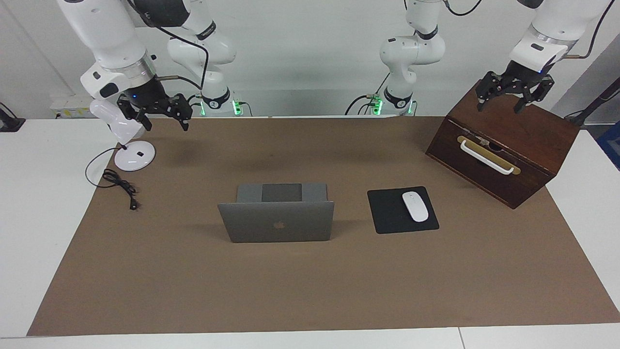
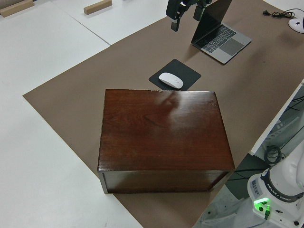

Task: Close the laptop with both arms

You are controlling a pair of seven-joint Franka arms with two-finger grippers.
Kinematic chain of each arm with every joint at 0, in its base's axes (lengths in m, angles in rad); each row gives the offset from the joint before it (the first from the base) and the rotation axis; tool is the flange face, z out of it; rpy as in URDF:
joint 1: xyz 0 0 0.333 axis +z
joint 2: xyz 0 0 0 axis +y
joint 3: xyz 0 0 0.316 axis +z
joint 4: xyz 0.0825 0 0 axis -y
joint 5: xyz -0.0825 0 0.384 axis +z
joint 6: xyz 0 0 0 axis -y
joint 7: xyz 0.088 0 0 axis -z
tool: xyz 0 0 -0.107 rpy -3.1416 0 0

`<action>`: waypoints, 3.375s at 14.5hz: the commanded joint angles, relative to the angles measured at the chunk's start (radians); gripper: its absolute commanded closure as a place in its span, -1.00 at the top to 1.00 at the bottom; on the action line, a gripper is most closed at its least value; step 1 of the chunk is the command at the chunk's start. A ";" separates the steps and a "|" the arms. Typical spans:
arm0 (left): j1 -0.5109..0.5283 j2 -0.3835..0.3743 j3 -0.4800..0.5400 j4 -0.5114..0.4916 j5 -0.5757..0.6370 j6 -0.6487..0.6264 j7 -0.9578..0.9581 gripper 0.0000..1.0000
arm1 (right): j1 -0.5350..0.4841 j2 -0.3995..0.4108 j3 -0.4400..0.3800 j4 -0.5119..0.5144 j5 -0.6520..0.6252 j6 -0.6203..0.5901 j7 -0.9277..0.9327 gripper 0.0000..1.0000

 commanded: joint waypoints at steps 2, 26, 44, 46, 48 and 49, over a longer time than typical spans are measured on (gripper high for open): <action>0.003 -0.012 -0.003 -0.023 -0.004 0.032 -0.008 1.00 | -0.009 -0.019 0.007 -0.020 0.005 0.006 0.002 1.00; -0.001 -0.026 -0.005 -0.061 -0.004 0.051 -0.008 1.00 | -0.007 -0.022 0.015 -0.028 0.014 0.003 0.008 1.00; 0.010 -0.030 -0.009 -0.069 -0.003 0.089 -0.121 1.00 | -0.004 -0.016 0.017 -0.040 0.016 0.005 0.002 1.00; 0.011 -0.030 -0.009 -0.069 -0.004 0.091 -0.123 1.00 | -0.004 -0.016 0.017 -0.040 0.016 0.005 0.002 1.00; 0.011 -0.030 -0.008 -0.070 -0.004 0.091 -0.123 1.00 | -0.004 -0.016 0.018 -0.040 0.016 0.006 0.000 1.00; 0.013 -0.030 -0.008 -0.072 -0.004 0.091 -0.121 1.00 | -0.003 -0.016 0.021 -0.040 0.016 0.009 0.000 1.00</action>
